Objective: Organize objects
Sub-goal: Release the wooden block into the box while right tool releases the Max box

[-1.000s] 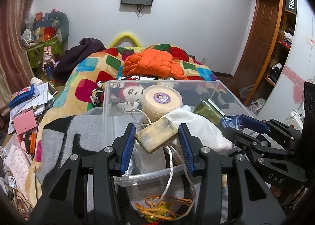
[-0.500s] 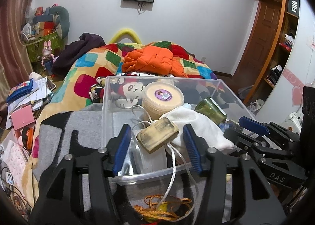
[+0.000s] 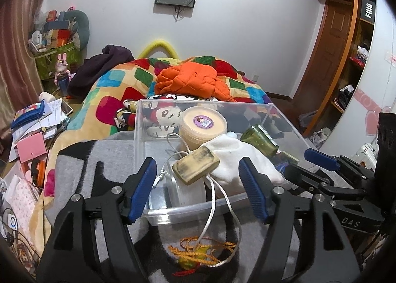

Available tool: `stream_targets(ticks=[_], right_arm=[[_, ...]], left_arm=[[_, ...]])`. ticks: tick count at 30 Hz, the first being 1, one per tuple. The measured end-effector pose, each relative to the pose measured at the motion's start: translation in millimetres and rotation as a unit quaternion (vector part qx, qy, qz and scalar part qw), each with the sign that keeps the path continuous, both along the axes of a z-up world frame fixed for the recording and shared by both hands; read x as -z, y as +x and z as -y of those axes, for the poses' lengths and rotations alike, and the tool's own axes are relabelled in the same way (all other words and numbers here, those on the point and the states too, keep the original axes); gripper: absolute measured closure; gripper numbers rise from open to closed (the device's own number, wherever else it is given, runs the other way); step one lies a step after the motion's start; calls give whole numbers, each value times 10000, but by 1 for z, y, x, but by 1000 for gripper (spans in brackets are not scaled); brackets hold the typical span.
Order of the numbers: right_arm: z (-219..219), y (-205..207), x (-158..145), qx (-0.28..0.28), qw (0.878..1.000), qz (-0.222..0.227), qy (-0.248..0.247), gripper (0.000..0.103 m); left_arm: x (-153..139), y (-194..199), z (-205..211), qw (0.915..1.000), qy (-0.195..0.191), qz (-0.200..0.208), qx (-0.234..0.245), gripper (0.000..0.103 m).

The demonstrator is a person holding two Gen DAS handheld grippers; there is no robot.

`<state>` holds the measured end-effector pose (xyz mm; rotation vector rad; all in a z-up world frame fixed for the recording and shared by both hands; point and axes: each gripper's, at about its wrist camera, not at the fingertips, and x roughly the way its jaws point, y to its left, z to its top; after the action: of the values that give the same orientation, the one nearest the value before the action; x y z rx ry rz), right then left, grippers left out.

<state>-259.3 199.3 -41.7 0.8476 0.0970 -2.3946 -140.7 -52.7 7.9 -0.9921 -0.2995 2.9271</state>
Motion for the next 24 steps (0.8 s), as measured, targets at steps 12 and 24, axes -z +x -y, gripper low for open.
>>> stream_targets(ticks=[12, 24], right_arm=[[-8, 20, -13, -34, 9998, -160, -68, 29], [-22, 37, -16, 79, 9997, -204, -74, 28]], left_arm=[[-9, 22, -4, 10000, 30, -41, -3, 30], [0, 48, 11, 9996, 155, 102, -192, 20]])
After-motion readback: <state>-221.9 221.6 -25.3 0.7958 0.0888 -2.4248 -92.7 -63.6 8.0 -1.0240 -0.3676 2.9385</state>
